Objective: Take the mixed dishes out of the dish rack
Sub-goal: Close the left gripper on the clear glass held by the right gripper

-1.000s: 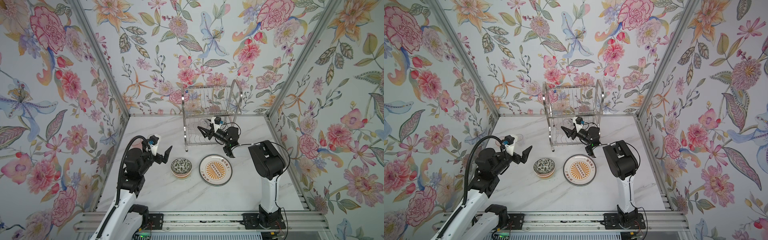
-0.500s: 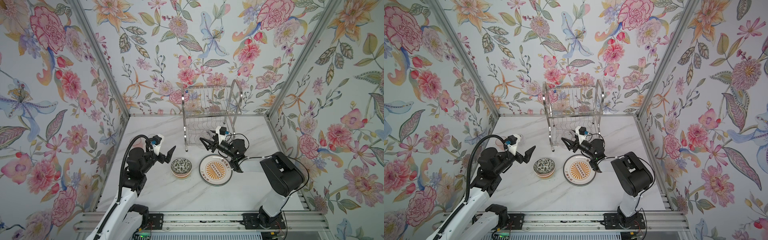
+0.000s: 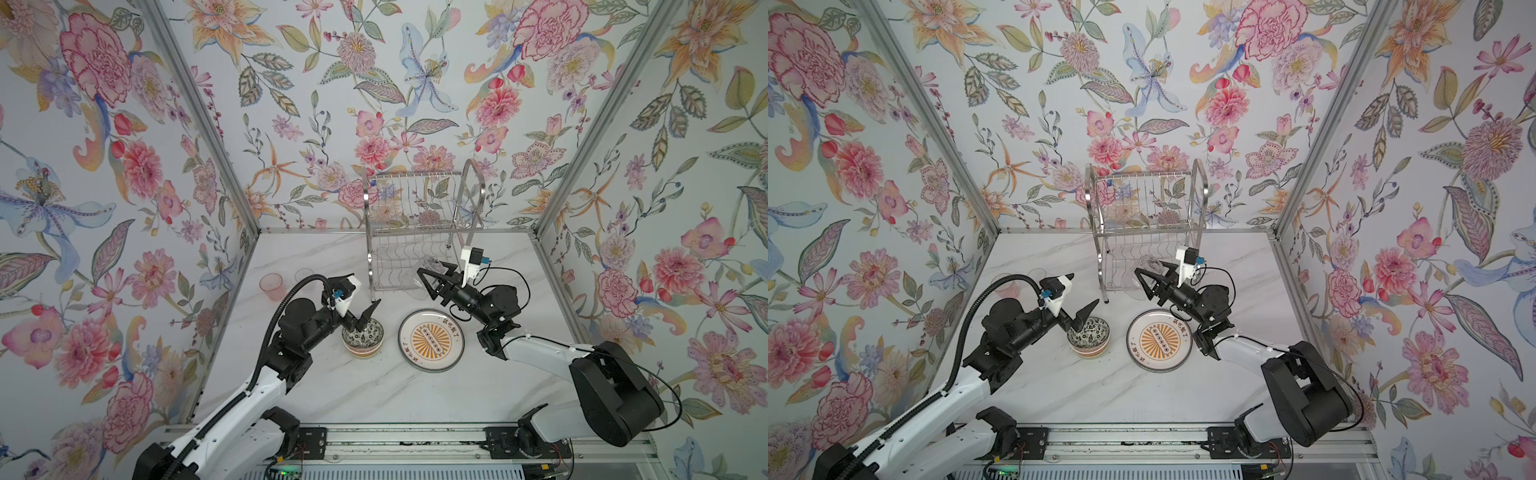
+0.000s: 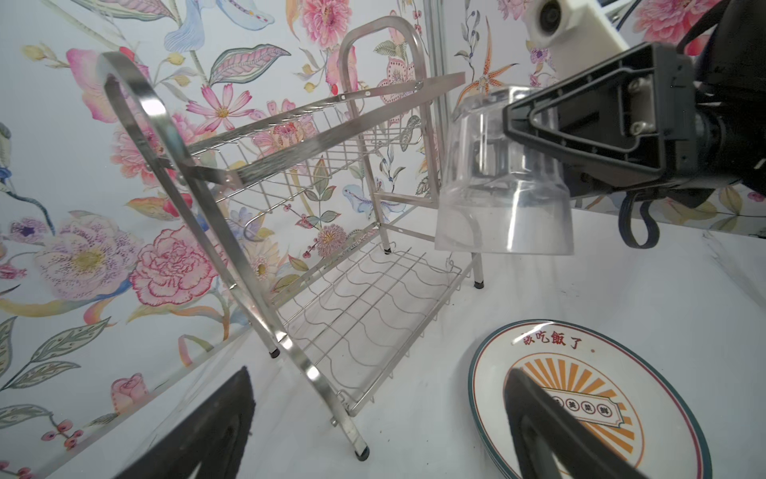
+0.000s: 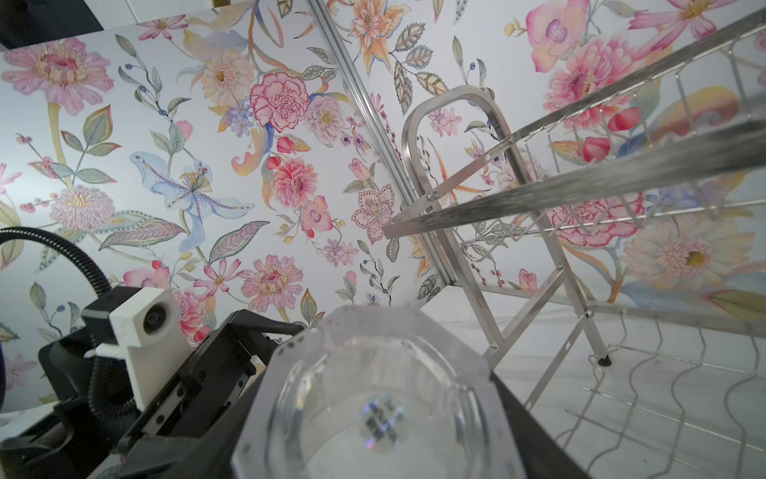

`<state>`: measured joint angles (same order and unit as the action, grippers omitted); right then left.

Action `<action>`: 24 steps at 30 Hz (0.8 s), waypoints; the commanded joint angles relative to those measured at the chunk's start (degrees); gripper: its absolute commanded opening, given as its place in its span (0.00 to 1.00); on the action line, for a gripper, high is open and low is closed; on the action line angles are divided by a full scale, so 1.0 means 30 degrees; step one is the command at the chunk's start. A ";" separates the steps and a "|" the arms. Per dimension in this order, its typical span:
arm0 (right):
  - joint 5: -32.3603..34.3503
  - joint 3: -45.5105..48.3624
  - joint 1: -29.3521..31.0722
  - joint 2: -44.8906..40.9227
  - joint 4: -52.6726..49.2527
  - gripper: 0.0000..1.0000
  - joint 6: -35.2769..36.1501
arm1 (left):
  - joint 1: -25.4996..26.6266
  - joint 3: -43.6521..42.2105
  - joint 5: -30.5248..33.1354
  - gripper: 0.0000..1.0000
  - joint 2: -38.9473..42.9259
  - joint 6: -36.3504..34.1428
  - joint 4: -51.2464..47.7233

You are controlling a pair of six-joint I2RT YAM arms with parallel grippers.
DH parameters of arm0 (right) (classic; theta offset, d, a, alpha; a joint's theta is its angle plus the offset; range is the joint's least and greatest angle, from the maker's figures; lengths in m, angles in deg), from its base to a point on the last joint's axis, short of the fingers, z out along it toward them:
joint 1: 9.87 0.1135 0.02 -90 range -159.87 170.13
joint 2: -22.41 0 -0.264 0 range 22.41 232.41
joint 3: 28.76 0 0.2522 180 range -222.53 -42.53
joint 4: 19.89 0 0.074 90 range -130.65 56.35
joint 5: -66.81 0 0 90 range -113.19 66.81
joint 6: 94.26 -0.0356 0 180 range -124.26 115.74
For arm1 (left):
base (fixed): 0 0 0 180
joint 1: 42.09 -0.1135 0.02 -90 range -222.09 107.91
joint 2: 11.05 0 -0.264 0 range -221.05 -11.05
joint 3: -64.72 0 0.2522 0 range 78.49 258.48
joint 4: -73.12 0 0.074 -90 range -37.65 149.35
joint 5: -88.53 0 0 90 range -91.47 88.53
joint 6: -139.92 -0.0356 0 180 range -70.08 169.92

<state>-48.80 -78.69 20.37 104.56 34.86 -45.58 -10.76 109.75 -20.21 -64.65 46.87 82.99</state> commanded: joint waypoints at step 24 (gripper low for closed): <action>0.0418 -0.1177 0.0055 0.0130 -0.2183 0.00 -1.0400 | 0.3028 0.3858 0.1503 0.60 -0.8030 -0.2714 0.6853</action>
<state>-48.27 -82.64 20.28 105.63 26.51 -75.77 -2.32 119.08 -14.27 -87.49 37.76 98.90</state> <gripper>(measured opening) 0.701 0.611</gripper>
